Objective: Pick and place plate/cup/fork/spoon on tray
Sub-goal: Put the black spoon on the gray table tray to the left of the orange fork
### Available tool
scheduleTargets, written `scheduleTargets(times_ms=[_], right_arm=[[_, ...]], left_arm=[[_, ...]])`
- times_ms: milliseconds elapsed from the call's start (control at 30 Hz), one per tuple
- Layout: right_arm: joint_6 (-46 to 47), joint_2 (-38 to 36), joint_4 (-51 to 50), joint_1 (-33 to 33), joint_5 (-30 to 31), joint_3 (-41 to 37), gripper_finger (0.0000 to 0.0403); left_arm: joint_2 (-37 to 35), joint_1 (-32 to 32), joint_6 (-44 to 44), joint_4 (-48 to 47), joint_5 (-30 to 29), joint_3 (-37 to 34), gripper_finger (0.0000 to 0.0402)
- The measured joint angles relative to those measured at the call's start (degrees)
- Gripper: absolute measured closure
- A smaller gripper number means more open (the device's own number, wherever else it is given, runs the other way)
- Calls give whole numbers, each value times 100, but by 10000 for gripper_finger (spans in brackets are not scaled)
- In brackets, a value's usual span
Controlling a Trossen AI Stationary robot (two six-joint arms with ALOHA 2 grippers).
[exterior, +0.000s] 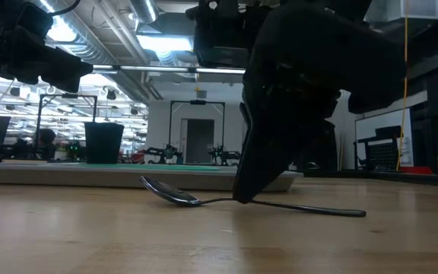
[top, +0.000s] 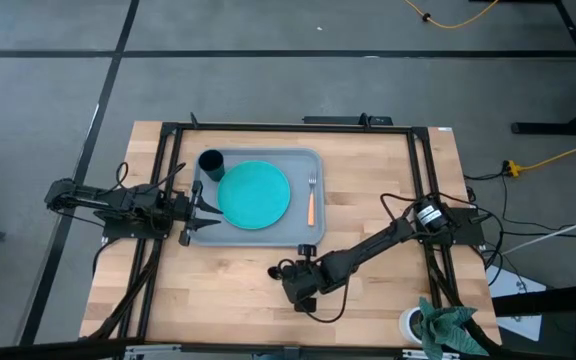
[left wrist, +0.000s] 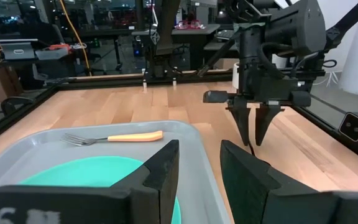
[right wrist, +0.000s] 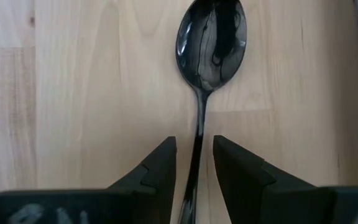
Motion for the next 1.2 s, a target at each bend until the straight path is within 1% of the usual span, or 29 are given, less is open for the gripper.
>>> scheduleTargets(times_ms=[267, 400, 533, 700, 767, 933, 1000, 1100, 1200], right_arm=[[263, 103, 16, -22, -168, -2, 290], [259, 105, 16, -22, -177, -2, 298], [259, 107, 19, -20, -197, -2, 326], [414, 111, 22, -20, -203, -2, 387], [442, 111, 21, -20, -196, -2, 392], [987, 118, -125, -33, -172, 104, 397], [1006, 149, -541, -32, 8, 336, 399], [1108, 143, -987, -37, 352, 914, 400], [1282, 125, -1609, -52, 997, 1513, 401]], left_arm=[[-2, -1, 0, 1, 0, 1, 291], [-1, -1, 0, 0, 1, 1, 291], [0, 0, 0, 0, 0, 1, 291], [0, 0, 0, 2, 2, 0, 291], [-1, -1, 0, 0, 0, 1, 291], [-2, -2, 0, 0, 0, 2, 291], [0, 0, 0, 0, 0, 2, 291], [0, -2, 0, 1, 1, 1, 291], [0, 0, 0, 2, 0, 2, 291]])
